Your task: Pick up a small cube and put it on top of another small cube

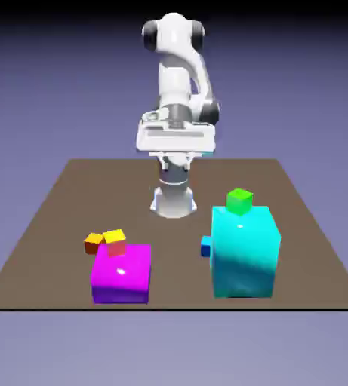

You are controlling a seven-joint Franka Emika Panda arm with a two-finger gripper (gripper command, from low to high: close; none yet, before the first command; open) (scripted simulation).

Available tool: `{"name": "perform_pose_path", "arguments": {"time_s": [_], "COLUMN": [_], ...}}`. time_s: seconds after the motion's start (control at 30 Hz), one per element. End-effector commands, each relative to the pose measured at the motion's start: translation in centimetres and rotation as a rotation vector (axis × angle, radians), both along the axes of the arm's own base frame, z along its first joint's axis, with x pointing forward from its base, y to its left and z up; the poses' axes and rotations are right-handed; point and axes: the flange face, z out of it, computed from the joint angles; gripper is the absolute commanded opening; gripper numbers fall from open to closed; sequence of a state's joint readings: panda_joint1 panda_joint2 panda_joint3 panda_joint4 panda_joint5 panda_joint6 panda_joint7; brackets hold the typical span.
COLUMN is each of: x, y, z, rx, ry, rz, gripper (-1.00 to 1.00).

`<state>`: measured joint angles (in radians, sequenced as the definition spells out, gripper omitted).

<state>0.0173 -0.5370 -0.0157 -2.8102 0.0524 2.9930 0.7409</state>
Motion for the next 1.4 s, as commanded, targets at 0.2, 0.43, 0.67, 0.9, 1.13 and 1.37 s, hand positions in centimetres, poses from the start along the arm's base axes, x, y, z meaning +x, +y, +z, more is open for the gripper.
{"name": "perform_pose_path", "arguments": {"time_s": [0.2,0.43,0.67,0.9,1.13,1.37], "x": [-0.7,-4.3,-8.7,-12.1,-13.7,-12.5], "y": [-3.1,-3.7,-2.8,-1.6,-1.4,3.1], "z": [-11.1,-20.5,-27.2,-31.5,-34.5,-38.2], "rx": [0.288,0.596,0.934,1.307,1.682,1.682], "ry": [0.442,0.840,1.153,1.332,1.334,1.334], "rz": [-0.226,-0.452,-0.685,-0.922,-1.132,-1.132], "gripper": [0.00,0.00,0.00,0.00,0.00,-1.00]}}
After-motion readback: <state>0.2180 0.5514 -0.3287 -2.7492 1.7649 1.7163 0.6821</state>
